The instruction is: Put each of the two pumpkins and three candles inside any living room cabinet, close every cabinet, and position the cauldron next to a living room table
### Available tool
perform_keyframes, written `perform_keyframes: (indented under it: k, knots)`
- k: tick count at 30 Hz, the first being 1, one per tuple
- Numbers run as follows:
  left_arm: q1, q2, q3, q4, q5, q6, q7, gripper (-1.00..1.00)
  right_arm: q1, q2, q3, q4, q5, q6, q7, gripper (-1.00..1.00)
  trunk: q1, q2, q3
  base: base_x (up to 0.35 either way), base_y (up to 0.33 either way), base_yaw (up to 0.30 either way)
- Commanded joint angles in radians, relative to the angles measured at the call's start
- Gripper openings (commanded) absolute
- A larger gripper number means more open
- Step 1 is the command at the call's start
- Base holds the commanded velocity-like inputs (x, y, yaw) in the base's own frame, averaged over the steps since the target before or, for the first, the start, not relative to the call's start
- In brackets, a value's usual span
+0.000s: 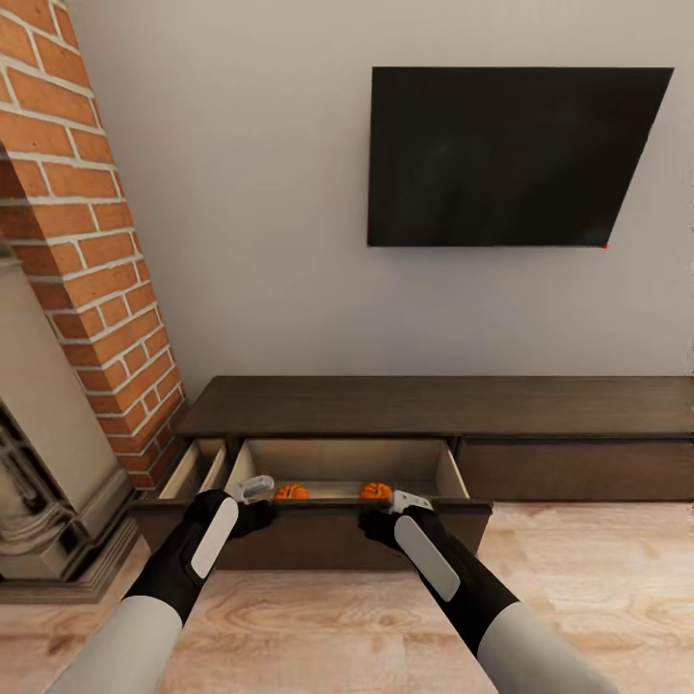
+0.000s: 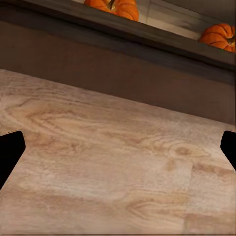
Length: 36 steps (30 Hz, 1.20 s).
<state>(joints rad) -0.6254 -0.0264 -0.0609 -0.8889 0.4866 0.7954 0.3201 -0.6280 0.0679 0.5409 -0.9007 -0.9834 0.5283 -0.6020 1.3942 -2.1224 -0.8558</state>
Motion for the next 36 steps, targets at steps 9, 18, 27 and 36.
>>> perform_keyframes:
  k: [9,18,27,36]
  knots:
    - [0.004,0.0,-0.004,-0.038,0.002,0.002,0.01,1.0,-0.001,0.0,0.002,-0.001,-0.008,0.001,-0.008,1.0,0.034,-0.064,-0.029,-0.23,0.0,0.0]
    - [0.006,-0.003,-0.007,-0.032,-0.003,-0.004,0.014,1.0,0.0,0.001,0.003,-0.001,-0.007,-0.002,-0.007,1.0,0.068,-0.127,-0.057,-0.01,0.0,0.0]
    - [0.011,-0.009,-0.059,0.016,-0.002,-0.104,0.016,1.0,0.003,0.003,0.011,-0.001,0.012,-0.053,-0.006,1.0,0.072,-0.134,-0.061,0.0,0.0,0.0]
    - [0.011,-0.012,-0.224,0.165,0.003,-0.374,0.015,1.0,0.031,-0.003,0.036,0.03,0.143,-0.244,0.0,1.0,0.103,-0.19,-0.086,0.0,0.0,0.0]
